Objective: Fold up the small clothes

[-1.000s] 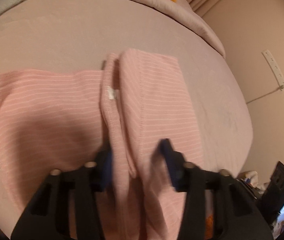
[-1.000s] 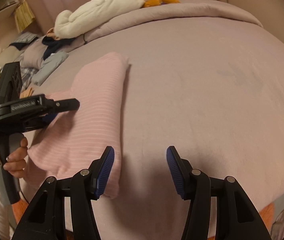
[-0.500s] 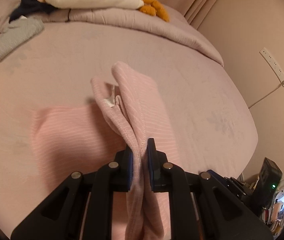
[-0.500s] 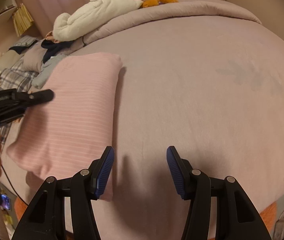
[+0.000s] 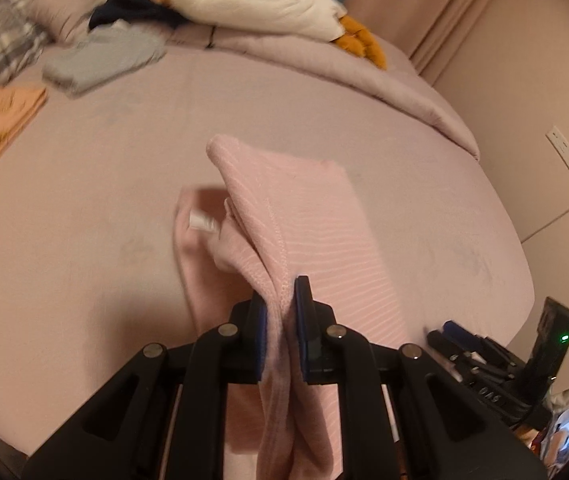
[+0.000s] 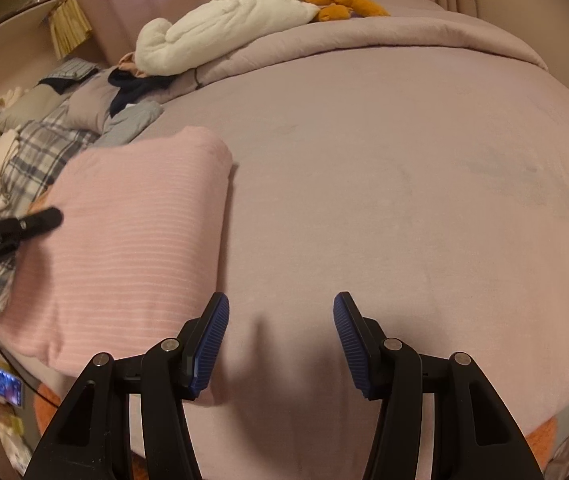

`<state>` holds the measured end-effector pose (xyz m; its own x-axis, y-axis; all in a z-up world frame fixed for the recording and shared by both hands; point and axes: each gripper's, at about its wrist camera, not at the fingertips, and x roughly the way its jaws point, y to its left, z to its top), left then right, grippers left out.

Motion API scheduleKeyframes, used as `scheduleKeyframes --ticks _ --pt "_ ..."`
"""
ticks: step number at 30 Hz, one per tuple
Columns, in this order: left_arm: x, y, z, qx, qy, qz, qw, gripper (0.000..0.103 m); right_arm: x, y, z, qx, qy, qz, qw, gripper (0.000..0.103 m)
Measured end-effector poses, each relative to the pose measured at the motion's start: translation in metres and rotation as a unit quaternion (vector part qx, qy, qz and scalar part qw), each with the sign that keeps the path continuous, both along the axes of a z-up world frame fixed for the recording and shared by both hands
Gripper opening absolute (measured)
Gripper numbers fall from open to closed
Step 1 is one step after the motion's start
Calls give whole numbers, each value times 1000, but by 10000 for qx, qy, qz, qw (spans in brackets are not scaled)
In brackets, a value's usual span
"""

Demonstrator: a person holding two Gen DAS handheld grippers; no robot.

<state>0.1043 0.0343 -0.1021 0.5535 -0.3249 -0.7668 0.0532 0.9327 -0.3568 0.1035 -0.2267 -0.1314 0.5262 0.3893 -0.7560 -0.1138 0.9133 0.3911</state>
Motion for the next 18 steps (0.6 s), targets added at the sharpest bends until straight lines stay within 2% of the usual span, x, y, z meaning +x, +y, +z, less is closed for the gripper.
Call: scheduleKeyframes --ticks 4,7,10,13,15,18 --pt "1 7 -32 172 298 198 9992 13 2 3 1 -34 21 72 10000 54" --pt "2 15 -49 -45 503 337 9982 18 0 3 1 -35 41 110 9999 54" --pt "-2 22 -47 -360 551 429 9969 23 1 4 0 -61 76 170 9998 54" --pt "-12 22 -39 -350 532 412 9971 35 0 5 1 -62 75 213 9997 54" --pt "-23 19 -38 -408 525 318 9973 47 1 7 1 -51 75 236 9997 54" --pt "-42 17 -49 -494 730 175 9960 47 1 9 2 -29 66 314 9995 54"
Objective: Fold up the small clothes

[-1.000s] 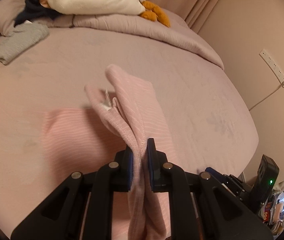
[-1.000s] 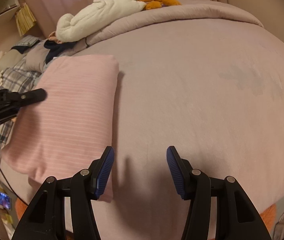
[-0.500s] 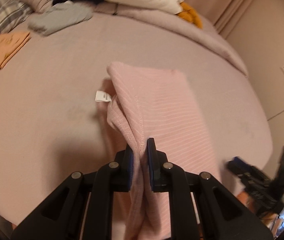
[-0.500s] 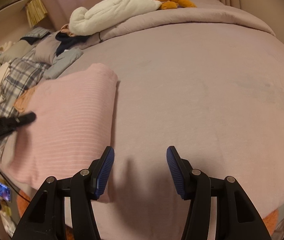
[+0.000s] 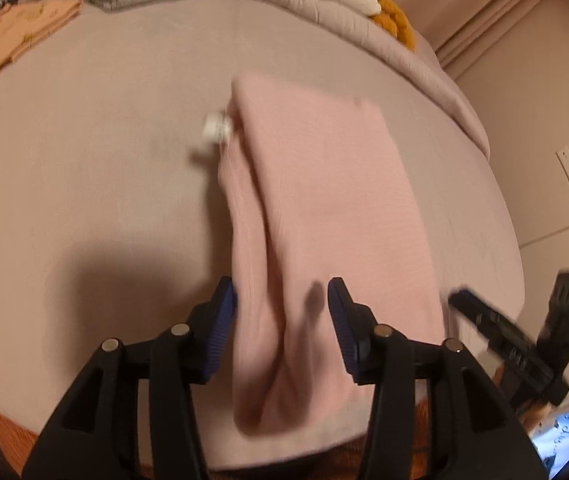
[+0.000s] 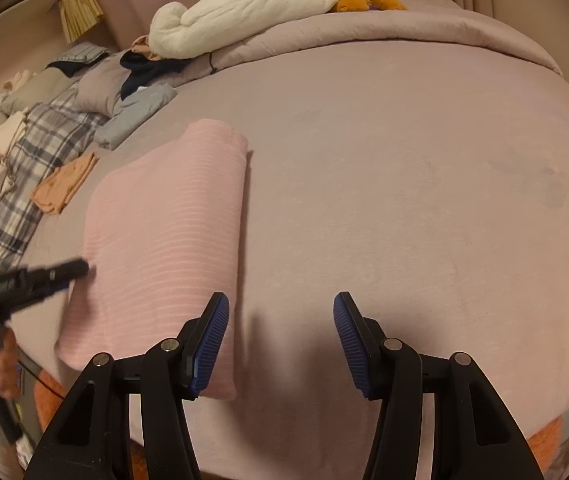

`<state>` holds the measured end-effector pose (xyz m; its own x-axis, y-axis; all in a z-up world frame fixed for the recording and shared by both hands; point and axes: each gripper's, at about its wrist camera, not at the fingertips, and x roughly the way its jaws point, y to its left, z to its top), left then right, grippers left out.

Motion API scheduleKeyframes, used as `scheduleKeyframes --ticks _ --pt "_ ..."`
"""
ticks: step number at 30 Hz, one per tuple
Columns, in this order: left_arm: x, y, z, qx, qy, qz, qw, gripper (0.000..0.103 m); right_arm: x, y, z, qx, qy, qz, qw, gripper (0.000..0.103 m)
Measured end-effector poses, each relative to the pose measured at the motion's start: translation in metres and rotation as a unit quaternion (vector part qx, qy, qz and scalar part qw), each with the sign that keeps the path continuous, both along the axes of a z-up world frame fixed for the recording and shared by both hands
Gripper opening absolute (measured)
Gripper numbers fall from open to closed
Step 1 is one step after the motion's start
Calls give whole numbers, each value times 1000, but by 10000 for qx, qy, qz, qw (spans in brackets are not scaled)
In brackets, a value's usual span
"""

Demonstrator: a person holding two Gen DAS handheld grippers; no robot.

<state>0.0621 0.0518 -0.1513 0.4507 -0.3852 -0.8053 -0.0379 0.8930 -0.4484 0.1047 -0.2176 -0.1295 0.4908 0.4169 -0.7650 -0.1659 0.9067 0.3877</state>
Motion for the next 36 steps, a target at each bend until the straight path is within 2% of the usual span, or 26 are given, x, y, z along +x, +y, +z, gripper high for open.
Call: scheduleKeyframes --ticks 6,13,14,16,18,20,23,30,36 --pt "-19 -1 -31 15 344 134 9993 46 2 11 -4 30 66 234 9997 55" --pt "-36 -5 -20 177 426 -7 9989 47 1 9 1 -36 44 338 9994 55" --pt "-37 -4 -18 156 444 -8 9989 48 2 6 2 -29 34 321 9995 62" --pt "-40 2 -8 81 376 108 9992 59 3 2 4 11 -17 252 9997 75" --pt "-42 11 -1 -30 131 234 9996 83 4 -2 5 129 -51 226 9996 82" --pt "-38 12 4 -168 -91 228 9996 91 10 -3 1 317 23 260 9992 89" --pt "-16 7 1 -291 -201 63 9994 91 21 3 -6 488 235 372 9978 89" --pt "19 -16 -27 -426 70 -213 9988 91 43 37 -25 851 669 817 9908 89" --pt "25 -23 -26 -363 4 -312 9989 92 56 46 -26 951 695 971 9883 89"
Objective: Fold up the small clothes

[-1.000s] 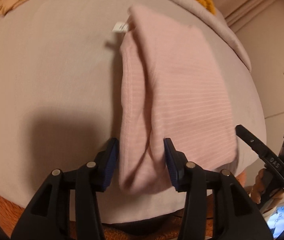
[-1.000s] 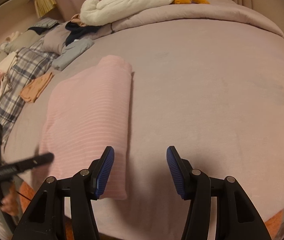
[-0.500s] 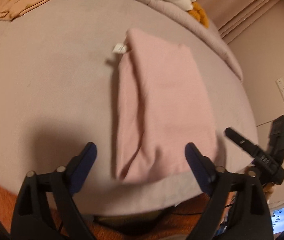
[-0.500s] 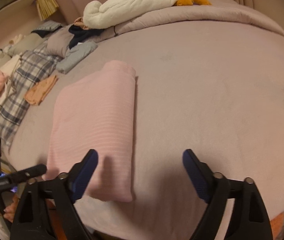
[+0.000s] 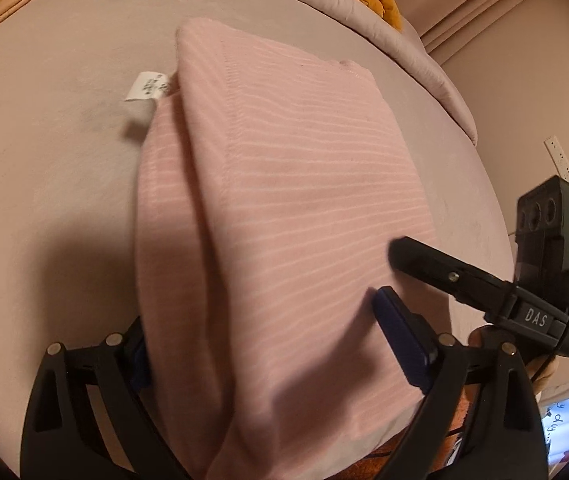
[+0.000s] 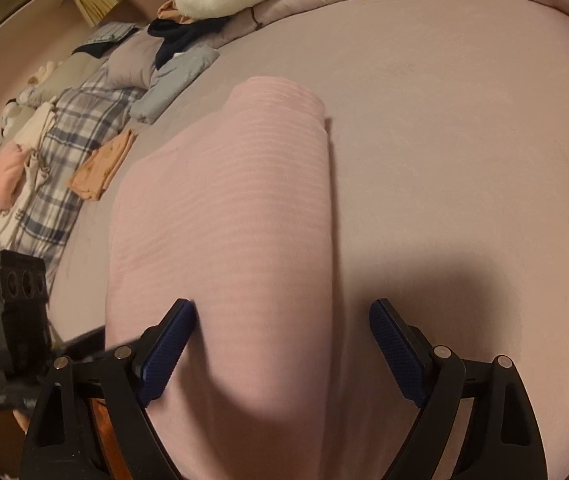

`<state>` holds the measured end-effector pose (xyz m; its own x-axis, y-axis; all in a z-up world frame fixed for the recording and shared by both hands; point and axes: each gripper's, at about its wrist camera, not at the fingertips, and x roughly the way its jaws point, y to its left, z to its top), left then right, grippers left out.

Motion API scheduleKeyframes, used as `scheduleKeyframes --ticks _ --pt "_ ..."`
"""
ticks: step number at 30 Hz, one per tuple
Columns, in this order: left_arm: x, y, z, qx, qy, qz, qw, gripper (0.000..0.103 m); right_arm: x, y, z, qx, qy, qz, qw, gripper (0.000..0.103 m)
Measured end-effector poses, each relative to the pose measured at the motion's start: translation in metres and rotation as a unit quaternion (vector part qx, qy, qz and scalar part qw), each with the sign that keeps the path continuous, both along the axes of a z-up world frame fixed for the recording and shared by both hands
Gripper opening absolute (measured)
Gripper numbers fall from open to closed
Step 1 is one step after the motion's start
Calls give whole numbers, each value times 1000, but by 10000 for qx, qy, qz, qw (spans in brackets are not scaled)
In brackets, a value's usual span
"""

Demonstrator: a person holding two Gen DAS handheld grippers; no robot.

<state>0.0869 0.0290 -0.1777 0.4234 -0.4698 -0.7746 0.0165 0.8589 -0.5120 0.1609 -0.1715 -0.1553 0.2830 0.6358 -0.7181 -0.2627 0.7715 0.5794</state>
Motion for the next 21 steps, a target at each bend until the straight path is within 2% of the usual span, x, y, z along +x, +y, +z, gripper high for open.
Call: scheduleKeyframes --ticks 1,2,3,4,5,6,8,11,14,17,21 --pt "1 -2 0 -17 -14 -31 10000 90 2 4 -1 71 27 60 10000 89" --pt "-1 1 0 -13 -20 -57 10000 84 4 5 -2 144 44 117 9998 87" --pt "0 1 0 10 -21 -87 10000 72 6 7 -4 240 73 185 9995 82" --pt "1 -1 0 71 -7 -87 9999 69 9 11 -8 331 173 229 9990 74" --pt "-4 4 1 96 0 -96 9999 59 10 12 -9 337 192 195 9991 70" --pt "-4 5 2 73 10 -83 9999 44 12 13 -9 338 180 192 9991 67" --pt "-4 4 6 -12 32 -27 10000 37 10 12 -5 412 175 216 9988 41" --pt "-6 -8 24 234 -191 -130 9995 35 5 11 10 289 -58 233 9993 32" --pt "-1 -17 49 376 -459 -185 9981 35 7 5 29 206 -323 150 9992 32" --pt "8 -21 68 342 -714 -245 9966 35 17 -7 47 282 -554 42 9981 32" --pt "34 -37 78 317 -891 -294 9951 35 33 -17 60 264 -756 -88 9967 32"
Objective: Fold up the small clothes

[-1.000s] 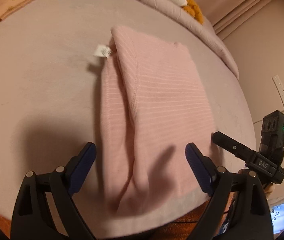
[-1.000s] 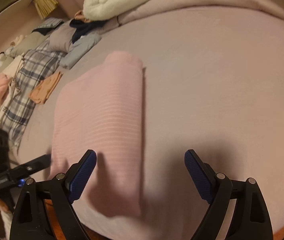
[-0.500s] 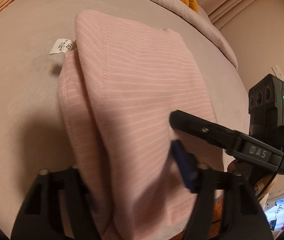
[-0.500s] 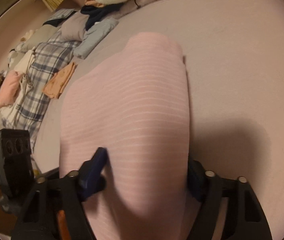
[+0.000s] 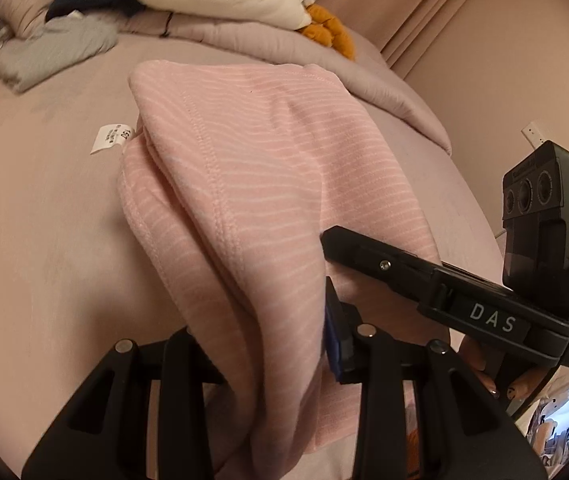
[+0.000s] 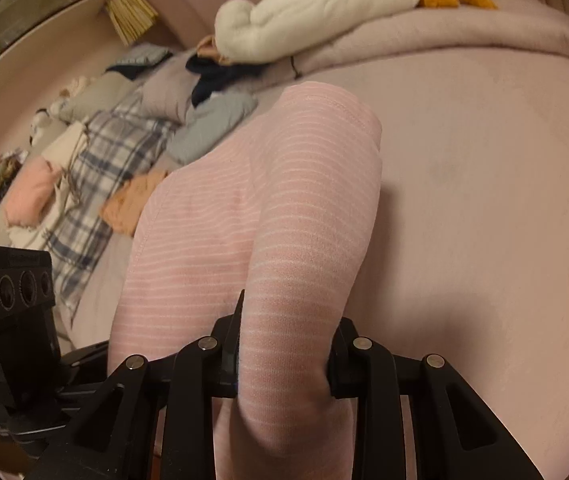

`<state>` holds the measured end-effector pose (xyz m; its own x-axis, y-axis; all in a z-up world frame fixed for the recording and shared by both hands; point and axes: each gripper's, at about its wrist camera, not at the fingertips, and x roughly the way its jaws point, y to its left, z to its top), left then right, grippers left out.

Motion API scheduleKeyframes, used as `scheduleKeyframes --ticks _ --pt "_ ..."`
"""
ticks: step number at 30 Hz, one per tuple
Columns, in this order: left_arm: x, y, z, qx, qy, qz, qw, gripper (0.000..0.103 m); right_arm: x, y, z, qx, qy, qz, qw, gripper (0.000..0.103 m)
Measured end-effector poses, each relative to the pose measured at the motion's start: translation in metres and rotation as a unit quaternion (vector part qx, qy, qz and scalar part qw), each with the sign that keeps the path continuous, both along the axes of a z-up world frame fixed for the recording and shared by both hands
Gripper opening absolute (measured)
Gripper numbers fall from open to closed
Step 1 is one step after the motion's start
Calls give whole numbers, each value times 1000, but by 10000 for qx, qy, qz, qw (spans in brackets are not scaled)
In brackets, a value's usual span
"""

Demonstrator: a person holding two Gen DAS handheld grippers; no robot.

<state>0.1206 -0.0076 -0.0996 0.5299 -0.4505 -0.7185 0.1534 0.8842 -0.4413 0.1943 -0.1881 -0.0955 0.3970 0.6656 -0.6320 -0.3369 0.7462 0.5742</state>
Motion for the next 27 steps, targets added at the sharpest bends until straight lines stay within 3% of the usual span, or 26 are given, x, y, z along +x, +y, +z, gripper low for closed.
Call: scheduleKeyframes --ticks 11,19,23,27 --pt "63 -23 -24 85 272 -72 9996 35 45 -3 -25 -233 287 -235 9990 32" --pt "83 -24 -55 98 658 -76 9978 36 58 -3 -50 -314 657 -241 9971 32" --pt "85 -23 -60 97 795 -38 9968 44 58 -6 -57 -370 824 -305 9954 34" --pt "80 -24 -50 314 695 68 9971 55 54 -11 -51 -537 832 -421 9942 51"
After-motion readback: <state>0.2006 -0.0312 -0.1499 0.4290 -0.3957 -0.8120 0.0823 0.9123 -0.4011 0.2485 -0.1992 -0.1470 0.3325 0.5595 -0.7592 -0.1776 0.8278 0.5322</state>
